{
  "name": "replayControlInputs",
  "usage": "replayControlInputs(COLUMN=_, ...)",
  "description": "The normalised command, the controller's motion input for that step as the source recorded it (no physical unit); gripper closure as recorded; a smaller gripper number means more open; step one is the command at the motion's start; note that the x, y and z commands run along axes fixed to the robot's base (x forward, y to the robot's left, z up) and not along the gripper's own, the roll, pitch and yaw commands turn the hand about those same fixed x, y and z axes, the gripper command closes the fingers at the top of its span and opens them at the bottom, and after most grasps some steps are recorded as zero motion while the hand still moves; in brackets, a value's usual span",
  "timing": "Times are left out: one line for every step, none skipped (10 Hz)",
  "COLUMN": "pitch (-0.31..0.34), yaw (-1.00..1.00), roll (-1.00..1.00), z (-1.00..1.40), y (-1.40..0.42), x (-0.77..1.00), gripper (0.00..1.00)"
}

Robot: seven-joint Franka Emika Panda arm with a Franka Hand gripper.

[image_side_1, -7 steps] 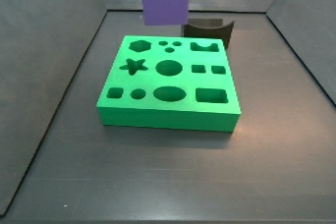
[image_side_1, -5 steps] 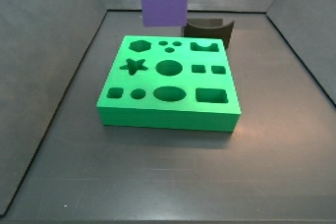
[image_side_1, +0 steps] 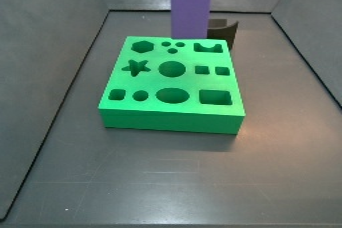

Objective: Insert the arch object.

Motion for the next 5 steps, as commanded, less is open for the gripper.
replayControlInputs(pitch=0.073, yaw=-0.12, roll=0.11, z=-0.47, y=0.29, x=0.77, gripper=1.00)
replayControlInputs(pitch=0.054, yaw=-0.13, roll=0.13, z=-0.51, y=0.26, x=0.61, gripper=1.00)
replayControlInputs(pitch=0.004, yaw=0.00, roll=0.12, z=-0.43, y=0.36, x=0.24, gripper=1.00)
replayControlInputs(pitch=0.003, yaw=0.00, roll=0.12, z=-0.37, y=0.39, x=0.26, gripper=1.00)
replayControlInputs(pitch=0.051, yaw=0.00, roll=0.09, z=-0.34, y=0.36, x=0.39, gripper=1.00)
